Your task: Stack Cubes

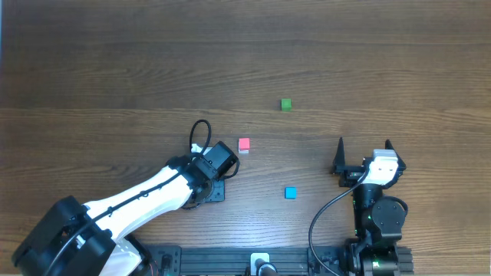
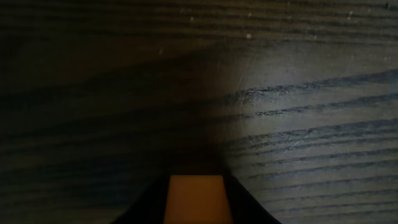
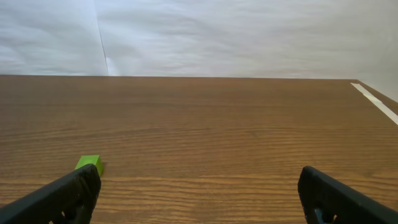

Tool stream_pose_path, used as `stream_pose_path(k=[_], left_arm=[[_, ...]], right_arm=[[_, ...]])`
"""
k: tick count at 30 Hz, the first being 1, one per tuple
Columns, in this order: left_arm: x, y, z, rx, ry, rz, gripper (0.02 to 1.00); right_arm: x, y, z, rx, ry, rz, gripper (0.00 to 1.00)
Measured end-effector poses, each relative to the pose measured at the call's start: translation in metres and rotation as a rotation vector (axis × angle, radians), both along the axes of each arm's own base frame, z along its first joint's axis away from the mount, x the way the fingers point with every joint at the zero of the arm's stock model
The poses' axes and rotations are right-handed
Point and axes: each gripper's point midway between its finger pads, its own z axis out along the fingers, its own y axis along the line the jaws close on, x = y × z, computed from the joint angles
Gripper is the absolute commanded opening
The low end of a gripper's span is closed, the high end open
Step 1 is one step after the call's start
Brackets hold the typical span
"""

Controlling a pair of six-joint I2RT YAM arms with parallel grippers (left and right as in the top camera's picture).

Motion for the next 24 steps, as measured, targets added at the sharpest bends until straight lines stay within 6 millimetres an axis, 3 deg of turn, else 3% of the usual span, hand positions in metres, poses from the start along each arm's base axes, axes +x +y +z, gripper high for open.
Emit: stream_pose_path(k=[11, 15, 17, 24], left_arm=[[-0.001, -0.002, 0.0, -0.01, 0.008, -0.001, 0.205], [0.002, -0.01, 0.009, -0.027, 0.023, -0.002, 0.191], [0.013, -0.019, 0.023, -0.042, 0.015, 0.005, 0.189], [0.081, -0.071, 0.107, -0.123, -0.073, 0.036, 0.152]], right_arm=[[0.0, 0.0, 0.0, 0.001, 0.0, 0.0, 0.991], [0.0, 0.0, 0.0, 0.0, 0.0, 0.0, 0.991], [0.0, 0.0, 0.0, 0.001, 0.0, 0.0, 0.991], [0.0, 0.0, 0.0, 0.001, 0.0, 0.0, 0.991]])
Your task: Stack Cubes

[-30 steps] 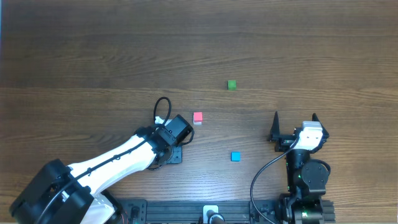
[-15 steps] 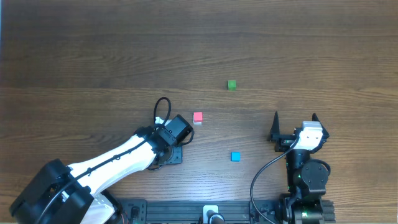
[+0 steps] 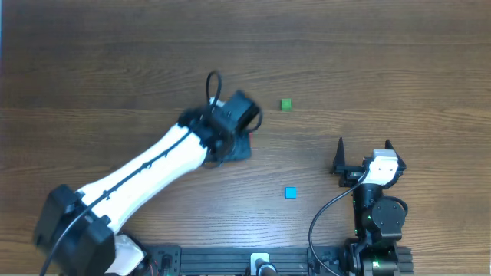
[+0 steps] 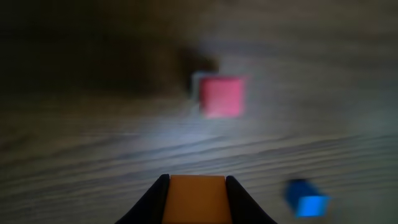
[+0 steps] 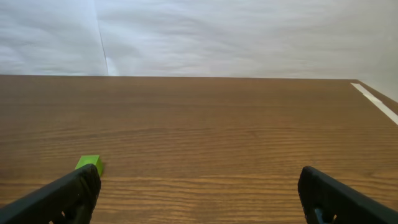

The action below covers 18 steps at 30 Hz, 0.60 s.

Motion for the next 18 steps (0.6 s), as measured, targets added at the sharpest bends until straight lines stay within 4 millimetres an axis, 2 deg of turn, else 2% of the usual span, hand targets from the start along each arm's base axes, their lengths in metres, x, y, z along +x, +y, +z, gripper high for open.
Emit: stream_pose_path(k=[4, 7, 12, 18], left_arm=[[0.024, -0.019, 0.017, 0.012, 0.003, 0.007, 0.152], [0.035, -0.03, 0.011, 0.024, 0.02, 0.022, 0.15], [0.032, -0.027, -0.014, 0.077, 0.085, 0.054, 0.152], [0.032, -0.026, -0.02, 0.089, 0.097, 0.058, 0.154]], right_arm=[[0.0, 0.0, 0.0, 0.0, 0.0, 0.0, 0.993], [0.0, 0.0, 0.0, 0.0, 0.0, 0.0, 0.993], [0.0, 0.0, 0.0, 0.0, 0.0, 0.0, 0.991], [0.0, 0.0, 0.0, 0.0, 0.0, 0.0, 0.993]])
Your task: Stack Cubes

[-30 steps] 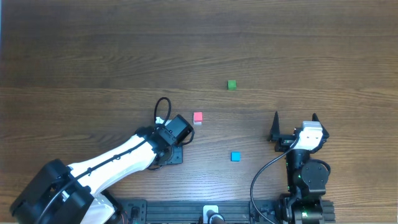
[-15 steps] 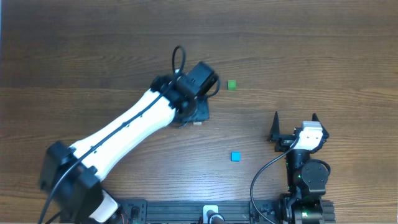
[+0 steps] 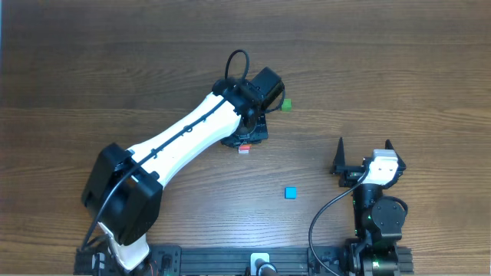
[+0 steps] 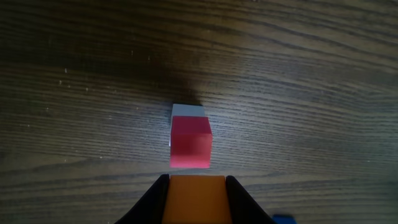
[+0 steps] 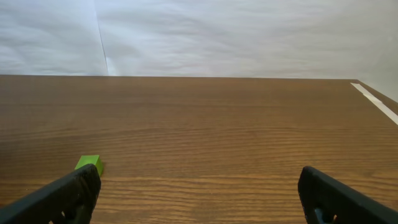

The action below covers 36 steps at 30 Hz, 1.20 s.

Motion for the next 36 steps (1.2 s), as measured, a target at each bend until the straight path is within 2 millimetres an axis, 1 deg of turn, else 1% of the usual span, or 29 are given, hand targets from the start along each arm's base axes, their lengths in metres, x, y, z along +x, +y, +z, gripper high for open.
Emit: stream_pose_path(k=[10, 36], left_arm=[[0.002, 0.002, -0.022, 0.048, 0.023, 0.001, 0.161], [0.006, 0.001, -0.024, 0.05, 0.011, 0.002, 0.183]], right_arm=[[0.0, 0.0, 0.0, 0.0, 0.0, 0.0, 0.993], [0.0, 0.0, 0.0, -0.001, 0.0, 0.0, 0.993]])
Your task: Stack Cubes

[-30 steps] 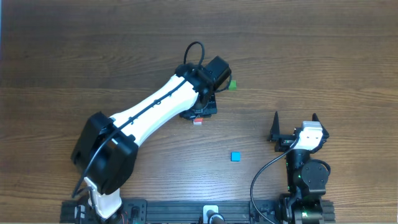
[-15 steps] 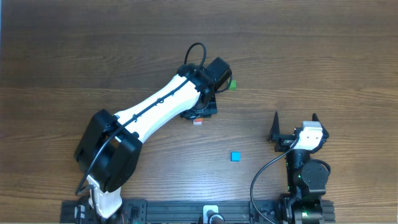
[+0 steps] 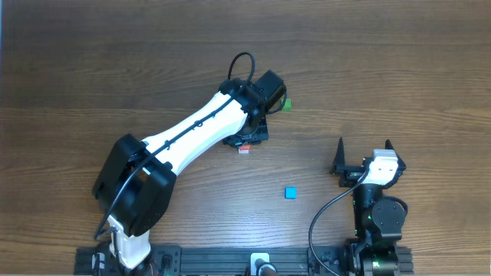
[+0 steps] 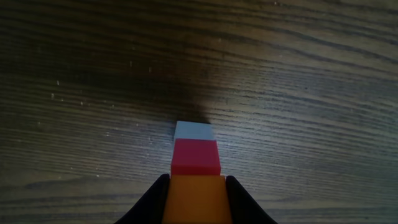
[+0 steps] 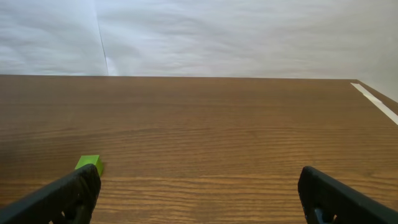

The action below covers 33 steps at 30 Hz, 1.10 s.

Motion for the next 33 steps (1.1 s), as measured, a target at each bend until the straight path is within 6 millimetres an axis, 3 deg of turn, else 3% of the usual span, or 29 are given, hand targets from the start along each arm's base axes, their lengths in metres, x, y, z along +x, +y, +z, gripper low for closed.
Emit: stream_pose_path(k=[19, 22, 24, 28, 33], left_arm=[[0.001, 0.001, -0.008, 0.019, 0.008, 0.001, 0.215], [0.001, 0.001, -0.008, 0.018, 0.008, 0.001, 0.321], [0.001, 0.001, -0.009, 0.017, 0.007, 0.005, 0.457], [0.001, 0.001, -0.011, 0.024, 0.01, 0.01, 0.98], [0.001, 0.002, -0.012, 0.024, 0.011, 0.016, 1.0]], right_arm=[[0.0, 0.0, 0.0, 0.0, 0.0, 0.0, 0.991], [0.0, 0.0, 0.0, 0.001, 0.0, 0.0, 0.993], [0.0, 0.0, 0.0, 0.0, 0.0, 0.0, 0.993], [0.0, 0.0, 0.0, 0.001, 0.0, 0.0, 0.993], [0.0, 0.0, 0.0, 0.001, 0.0, 0.0, 0.991]])
